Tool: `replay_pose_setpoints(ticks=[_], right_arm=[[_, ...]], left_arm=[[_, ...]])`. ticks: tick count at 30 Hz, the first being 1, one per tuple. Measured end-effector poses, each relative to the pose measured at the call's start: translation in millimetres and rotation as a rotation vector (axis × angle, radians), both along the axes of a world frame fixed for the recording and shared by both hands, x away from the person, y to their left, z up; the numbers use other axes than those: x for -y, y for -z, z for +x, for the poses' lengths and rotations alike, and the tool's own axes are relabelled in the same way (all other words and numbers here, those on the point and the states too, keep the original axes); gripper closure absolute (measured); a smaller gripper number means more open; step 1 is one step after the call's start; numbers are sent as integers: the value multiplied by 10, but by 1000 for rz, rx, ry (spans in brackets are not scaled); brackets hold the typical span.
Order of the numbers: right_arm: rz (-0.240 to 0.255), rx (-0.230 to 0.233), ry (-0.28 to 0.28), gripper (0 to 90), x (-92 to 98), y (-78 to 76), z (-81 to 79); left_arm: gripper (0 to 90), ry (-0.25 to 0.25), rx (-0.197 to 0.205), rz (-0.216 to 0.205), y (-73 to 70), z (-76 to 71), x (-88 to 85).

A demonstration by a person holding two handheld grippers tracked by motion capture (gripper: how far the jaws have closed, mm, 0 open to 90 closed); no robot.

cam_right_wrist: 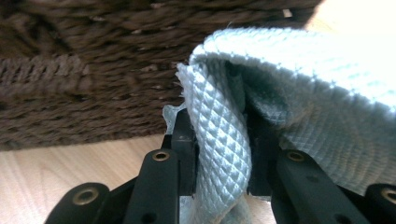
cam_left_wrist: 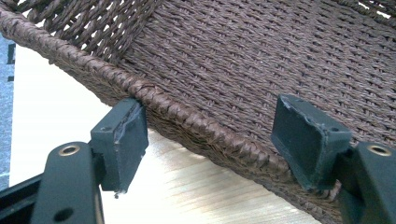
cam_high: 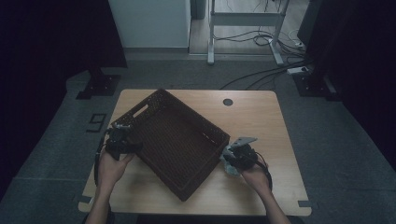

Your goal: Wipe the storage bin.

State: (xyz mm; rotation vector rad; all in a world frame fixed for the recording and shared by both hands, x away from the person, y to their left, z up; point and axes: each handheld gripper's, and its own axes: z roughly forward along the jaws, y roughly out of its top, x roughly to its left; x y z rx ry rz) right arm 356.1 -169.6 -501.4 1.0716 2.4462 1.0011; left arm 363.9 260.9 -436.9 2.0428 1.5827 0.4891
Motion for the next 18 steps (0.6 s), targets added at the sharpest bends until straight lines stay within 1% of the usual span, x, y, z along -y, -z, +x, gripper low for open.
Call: replay_pose_setpoints(ticks=[9, 16, 18], right_arm=[[0, 3, 39, 694, 86, 13, 118], [-17, 7, 53, 693, 132, 23, 193], [-14, 0, 59, 693, 151, 30, 213]], left_arm=[[271, 0, 1, -1, 1, 0, 0], [271, -1, 1, -1, 1, -1, 0], [271, -1, 2, -1, 1, -1, 0]])
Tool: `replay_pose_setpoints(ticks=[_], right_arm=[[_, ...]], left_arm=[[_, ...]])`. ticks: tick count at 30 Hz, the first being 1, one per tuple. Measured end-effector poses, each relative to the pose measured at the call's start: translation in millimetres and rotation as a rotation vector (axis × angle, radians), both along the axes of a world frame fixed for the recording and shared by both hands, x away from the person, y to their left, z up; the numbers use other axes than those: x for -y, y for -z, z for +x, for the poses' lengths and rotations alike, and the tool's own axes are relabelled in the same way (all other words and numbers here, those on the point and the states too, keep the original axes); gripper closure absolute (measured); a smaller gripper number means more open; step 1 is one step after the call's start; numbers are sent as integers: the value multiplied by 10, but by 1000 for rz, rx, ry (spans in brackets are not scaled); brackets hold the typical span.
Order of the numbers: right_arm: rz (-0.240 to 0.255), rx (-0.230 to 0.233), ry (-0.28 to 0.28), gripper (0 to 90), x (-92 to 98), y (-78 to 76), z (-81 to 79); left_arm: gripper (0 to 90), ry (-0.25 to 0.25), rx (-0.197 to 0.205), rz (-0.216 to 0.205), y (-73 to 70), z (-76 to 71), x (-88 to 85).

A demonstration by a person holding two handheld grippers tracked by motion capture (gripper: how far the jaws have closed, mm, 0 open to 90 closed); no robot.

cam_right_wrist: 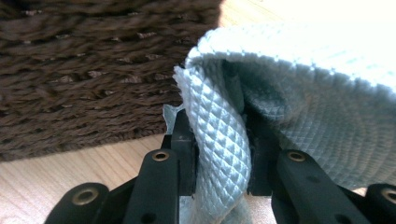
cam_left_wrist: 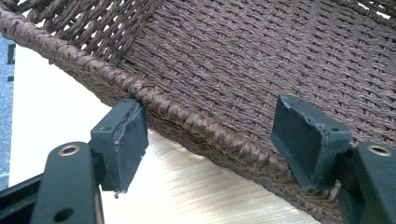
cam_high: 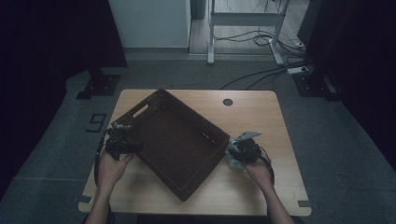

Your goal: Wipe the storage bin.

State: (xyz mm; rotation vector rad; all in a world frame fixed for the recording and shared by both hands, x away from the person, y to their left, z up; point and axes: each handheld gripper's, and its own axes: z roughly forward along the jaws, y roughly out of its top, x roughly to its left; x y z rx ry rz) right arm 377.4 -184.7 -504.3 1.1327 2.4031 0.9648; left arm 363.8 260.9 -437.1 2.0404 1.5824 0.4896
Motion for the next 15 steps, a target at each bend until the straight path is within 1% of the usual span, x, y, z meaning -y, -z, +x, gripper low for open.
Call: replay_pose_setpoints(ticks=[3, 15], right_arm=[[-6, -6, 7, 693, 10, 23, 15], [-60, -36, -17, 693, -93, 125, 18]], left_arm=[[271, 0, 0, 0, 0, 0, 0], [271, 0, 3, -1, 4, 0, 0]])
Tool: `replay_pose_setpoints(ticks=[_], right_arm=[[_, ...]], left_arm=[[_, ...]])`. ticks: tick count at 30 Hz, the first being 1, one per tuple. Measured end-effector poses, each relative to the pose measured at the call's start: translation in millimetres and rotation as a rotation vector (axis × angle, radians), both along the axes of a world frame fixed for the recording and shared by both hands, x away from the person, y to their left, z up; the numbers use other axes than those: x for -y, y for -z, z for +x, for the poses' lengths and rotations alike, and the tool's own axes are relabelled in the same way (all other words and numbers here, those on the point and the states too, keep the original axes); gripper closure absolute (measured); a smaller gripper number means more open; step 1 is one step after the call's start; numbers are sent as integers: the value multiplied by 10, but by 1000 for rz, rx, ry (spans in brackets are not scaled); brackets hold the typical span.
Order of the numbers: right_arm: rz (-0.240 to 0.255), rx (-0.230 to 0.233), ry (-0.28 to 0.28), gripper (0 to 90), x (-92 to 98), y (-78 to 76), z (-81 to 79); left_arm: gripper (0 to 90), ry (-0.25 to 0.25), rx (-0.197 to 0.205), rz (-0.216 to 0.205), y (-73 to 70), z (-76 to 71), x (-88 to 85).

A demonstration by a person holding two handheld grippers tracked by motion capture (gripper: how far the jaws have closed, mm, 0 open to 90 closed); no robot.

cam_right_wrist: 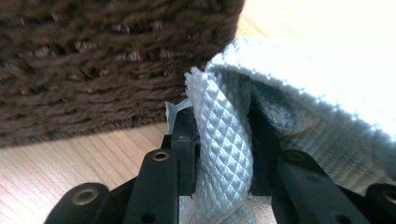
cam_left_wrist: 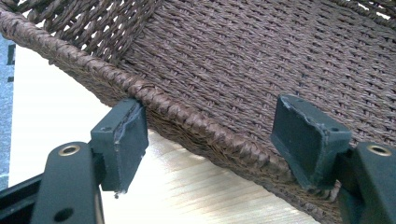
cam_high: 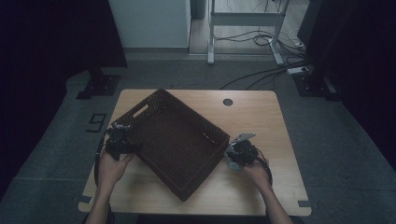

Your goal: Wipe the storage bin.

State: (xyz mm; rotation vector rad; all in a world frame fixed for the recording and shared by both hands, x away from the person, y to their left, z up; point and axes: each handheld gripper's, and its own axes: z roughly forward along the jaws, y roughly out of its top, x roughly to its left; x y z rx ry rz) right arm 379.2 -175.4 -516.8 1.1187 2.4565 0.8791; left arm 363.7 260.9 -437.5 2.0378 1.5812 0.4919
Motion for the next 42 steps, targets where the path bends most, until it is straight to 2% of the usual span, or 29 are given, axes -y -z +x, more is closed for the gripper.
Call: replay_pose_setpoints(ticks=[10, 25, 42], right_arm=[[-49, -30, -13, 690, -60, 114, 17], [-53, -29, -44, 690, -111, 103, -45], [-72, -36, -124, 674, -282, 97, -227]], left_arm=[[271, 0, 1, 0, 1, 0, 0], [270, 4, 3, -6, 4, 0, -9], [269, 5, 3, -9, 5, -1, -11]])
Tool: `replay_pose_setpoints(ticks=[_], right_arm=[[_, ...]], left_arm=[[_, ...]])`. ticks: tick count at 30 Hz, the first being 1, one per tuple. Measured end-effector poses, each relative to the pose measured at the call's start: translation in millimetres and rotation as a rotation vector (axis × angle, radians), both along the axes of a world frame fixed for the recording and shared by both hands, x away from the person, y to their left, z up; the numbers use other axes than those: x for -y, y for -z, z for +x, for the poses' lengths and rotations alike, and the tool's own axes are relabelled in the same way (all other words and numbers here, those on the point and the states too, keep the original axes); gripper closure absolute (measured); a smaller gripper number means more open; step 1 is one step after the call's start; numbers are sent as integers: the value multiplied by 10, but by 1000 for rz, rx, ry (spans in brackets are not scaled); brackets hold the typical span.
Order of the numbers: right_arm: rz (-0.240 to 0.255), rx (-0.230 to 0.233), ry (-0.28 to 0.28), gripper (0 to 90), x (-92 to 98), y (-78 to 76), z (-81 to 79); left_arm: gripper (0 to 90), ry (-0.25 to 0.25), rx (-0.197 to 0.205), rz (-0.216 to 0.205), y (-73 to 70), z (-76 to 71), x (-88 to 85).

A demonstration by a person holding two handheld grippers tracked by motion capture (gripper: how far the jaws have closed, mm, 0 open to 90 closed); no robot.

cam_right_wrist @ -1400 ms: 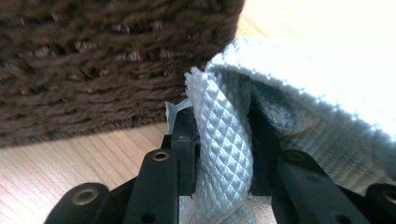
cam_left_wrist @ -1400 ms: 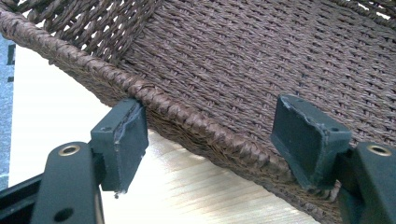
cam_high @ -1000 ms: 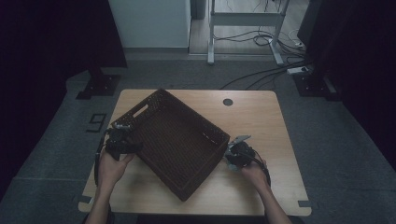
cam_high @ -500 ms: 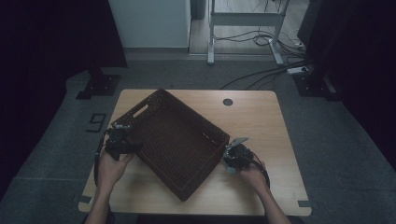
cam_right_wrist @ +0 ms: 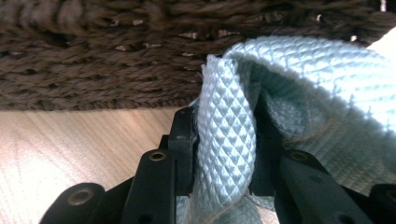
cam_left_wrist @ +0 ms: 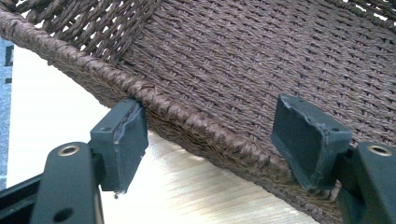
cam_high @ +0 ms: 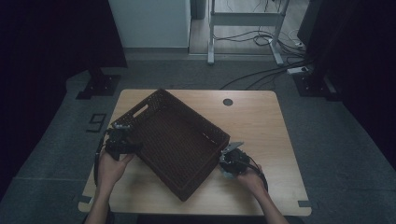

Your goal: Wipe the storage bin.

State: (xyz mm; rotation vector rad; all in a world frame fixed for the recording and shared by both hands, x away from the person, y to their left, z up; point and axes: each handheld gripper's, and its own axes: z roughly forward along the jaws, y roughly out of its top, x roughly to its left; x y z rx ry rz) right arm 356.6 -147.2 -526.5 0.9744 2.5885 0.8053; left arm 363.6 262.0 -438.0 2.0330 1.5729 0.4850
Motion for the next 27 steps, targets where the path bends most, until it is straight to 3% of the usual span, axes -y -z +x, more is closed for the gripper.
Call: replay_pose_setpoints(ticks=[8, 27], right_arm=[[1, -4, -11, 678, -17, -4, -57], [15, -24, -120, 685, -248, -26, -338]], left_arm=[[270, 5, 0, -1, 1, -3, -6], [271, 1, 1, 3, 1, -4, 0]])
